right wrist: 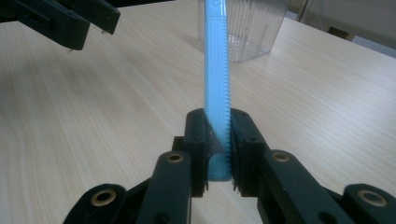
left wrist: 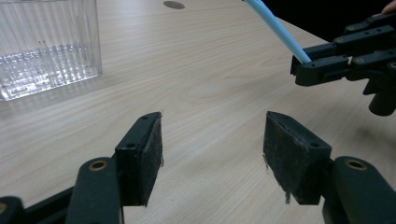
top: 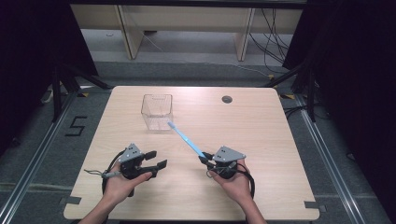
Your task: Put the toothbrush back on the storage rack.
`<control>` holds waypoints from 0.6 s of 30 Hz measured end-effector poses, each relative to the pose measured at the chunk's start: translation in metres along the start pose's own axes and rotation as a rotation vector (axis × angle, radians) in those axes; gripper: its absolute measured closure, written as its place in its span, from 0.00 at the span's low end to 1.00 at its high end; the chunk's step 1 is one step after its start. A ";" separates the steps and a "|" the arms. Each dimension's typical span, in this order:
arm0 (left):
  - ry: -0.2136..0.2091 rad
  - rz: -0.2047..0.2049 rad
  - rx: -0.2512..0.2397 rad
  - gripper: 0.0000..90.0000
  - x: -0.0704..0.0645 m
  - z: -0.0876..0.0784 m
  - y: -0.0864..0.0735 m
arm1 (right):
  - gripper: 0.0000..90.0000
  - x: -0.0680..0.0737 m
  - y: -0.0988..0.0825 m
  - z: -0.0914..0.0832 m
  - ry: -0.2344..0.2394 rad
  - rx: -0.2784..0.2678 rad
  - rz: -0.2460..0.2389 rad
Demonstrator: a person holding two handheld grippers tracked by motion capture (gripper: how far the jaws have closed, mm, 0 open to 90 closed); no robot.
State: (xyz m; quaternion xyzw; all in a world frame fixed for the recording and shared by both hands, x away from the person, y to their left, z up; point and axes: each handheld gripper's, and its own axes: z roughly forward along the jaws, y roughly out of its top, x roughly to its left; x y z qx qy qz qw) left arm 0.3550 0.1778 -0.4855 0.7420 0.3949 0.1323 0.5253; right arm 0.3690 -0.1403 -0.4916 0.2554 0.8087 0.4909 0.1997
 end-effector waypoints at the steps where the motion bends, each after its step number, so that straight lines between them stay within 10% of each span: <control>1: 0.004 -0.005 -0.002 0.41 0.000 0.000 0.001 | 0.88 0.000 0.000 0.000 0.000 0.004 -0.004; 18: -0.033 -0.018 -0.074 0.42 -0.007 0.013 0.031 | 0.88 0.010 0.006 0.001 -0.041 -0.067 0.005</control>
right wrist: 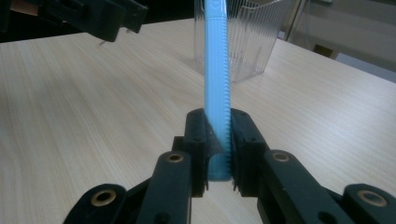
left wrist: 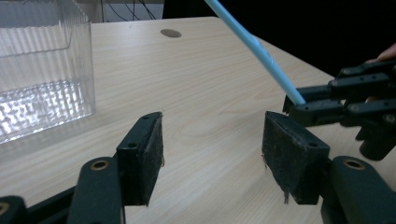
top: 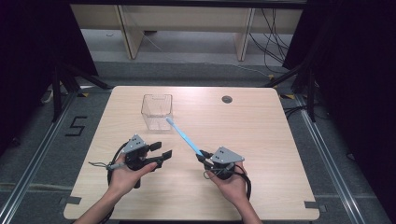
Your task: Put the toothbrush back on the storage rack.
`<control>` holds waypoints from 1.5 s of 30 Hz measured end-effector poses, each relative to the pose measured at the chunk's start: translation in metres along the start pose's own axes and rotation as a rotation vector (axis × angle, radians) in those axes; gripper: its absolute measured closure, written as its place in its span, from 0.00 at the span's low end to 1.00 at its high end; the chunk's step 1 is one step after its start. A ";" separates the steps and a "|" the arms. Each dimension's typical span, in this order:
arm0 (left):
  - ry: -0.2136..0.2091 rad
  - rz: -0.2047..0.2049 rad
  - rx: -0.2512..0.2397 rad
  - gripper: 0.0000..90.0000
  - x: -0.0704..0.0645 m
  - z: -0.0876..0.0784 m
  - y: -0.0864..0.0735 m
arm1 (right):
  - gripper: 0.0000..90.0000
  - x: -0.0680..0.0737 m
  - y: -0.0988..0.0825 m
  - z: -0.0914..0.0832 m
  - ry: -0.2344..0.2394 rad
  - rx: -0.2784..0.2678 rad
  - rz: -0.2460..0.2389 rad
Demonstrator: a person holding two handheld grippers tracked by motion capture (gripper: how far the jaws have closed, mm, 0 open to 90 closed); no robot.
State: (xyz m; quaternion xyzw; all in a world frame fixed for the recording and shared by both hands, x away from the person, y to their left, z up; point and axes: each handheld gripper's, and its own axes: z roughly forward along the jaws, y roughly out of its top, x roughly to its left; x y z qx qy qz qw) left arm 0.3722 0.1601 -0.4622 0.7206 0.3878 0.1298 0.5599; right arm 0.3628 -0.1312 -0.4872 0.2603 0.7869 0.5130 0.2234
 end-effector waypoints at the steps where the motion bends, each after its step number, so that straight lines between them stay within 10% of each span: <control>1: -0.006 -0.011 -0.006 0.42 -0.001 0.001 0.002 | 0.88 0.002 0.001 0.000 -0.001 0.000 0.005; 37: -0.120 -0.114 -0.066 0.75 -0.012 0.041 0.025 | 0.88 0.018 0.009 0.013 -0.054 -0.012 -0.011; 45: -0.142 -0.079 -0.096 0.84 -0.016 0.037 0.027 | 0.87 0.023 0.009 0.020 -0.045 0.005 -0.017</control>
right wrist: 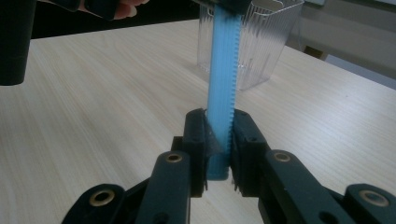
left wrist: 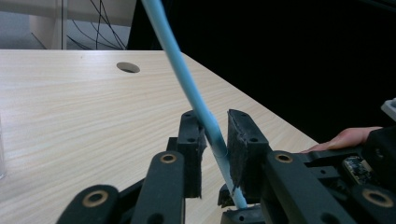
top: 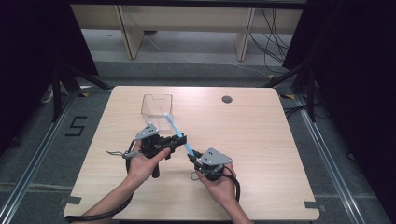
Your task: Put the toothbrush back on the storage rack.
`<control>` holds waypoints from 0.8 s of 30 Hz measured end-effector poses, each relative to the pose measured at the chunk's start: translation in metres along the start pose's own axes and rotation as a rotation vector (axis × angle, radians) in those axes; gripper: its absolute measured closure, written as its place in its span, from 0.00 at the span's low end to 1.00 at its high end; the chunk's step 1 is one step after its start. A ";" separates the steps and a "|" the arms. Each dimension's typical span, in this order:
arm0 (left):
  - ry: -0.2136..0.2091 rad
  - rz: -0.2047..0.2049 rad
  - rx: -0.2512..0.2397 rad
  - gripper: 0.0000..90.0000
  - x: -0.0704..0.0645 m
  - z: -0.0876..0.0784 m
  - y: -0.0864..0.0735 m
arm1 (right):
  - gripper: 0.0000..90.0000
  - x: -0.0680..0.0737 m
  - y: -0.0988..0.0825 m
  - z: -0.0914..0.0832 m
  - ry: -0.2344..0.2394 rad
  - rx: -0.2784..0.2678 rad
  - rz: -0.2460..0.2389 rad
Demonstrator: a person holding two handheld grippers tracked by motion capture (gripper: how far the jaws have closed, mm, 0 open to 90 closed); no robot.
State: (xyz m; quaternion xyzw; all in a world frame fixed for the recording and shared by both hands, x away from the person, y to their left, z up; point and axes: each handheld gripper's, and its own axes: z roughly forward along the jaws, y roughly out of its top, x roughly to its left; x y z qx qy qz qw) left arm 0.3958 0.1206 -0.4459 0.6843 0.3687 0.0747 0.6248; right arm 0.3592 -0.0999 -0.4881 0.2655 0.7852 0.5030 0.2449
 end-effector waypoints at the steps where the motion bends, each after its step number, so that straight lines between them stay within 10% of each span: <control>1: -0.003 0.003 -0.002 0.85 0.000 0.000 0.000 | 0.87 0.001 0.000 0.001 -0.001 0.000 0.001; 10: -0.024 0.073 -0.001 0.90 -0.009 -0.002 0.002 | 0.83 0.008 0.003 0.008 0.023 0.014 -0.019; 24: 0.053 0.179 -0.017 0.92 -0.004 -0.013 0.009 | 0.64 0.004 0.004 -0.001 0.016 0.015 -0.007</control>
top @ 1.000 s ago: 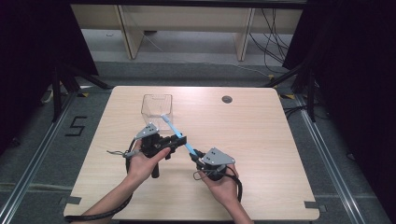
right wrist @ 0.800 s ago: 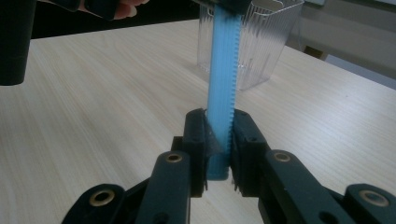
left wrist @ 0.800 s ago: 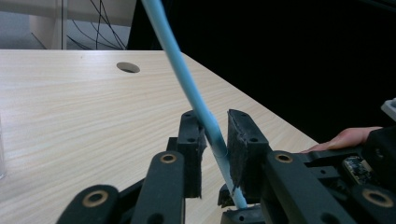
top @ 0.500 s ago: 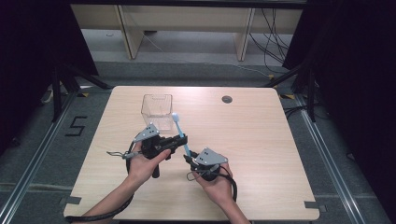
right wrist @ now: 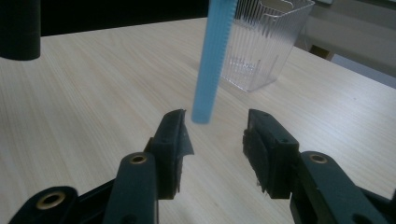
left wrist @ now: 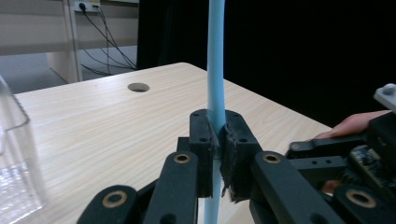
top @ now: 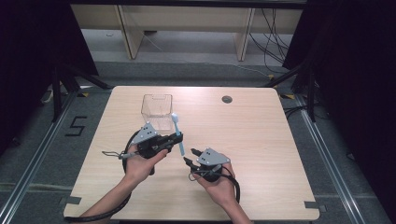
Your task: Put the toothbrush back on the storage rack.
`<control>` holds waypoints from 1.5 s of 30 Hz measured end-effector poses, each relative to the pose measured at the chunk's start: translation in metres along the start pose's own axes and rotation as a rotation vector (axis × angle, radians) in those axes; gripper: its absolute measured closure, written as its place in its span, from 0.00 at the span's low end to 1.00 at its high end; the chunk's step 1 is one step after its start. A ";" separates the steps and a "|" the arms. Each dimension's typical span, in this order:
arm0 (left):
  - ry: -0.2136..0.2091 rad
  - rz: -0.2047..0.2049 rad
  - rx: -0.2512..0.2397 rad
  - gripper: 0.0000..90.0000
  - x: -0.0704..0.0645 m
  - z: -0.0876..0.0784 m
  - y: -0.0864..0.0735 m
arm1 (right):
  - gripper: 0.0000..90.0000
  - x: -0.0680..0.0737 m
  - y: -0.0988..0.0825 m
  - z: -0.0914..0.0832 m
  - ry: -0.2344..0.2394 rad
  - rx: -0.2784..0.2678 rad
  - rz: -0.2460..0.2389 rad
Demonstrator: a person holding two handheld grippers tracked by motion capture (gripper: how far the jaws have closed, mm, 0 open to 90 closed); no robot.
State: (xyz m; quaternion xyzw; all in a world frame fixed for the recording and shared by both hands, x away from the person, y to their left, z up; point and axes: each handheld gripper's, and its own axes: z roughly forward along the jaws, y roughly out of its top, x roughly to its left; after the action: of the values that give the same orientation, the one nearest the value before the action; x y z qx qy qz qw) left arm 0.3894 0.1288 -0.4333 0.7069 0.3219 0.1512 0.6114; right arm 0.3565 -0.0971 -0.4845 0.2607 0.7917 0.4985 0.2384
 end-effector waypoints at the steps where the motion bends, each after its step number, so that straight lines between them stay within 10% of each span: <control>1: 0.009 0.004 0.000 0.92 0.001 -0.001 0.000 | 0.63 0.000 -0.001 -0.001 -0.001 0.004 0.005; 45: 0.254 0.090 -0.071 0.92 0.052 -0.046 0.019 | 0.63 -0.023 -0.036 -0.032 -0.097 0.004 0.076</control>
State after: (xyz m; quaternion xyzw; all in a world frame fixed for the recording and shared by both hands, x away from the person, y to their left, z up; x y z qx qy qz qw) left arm 0.4055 0.1965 -0.4152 0.6735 0.3592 0.2779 0.5832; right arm 0.3469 -0.1459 -0.5021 0.3150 0.7697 0.4924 0.2566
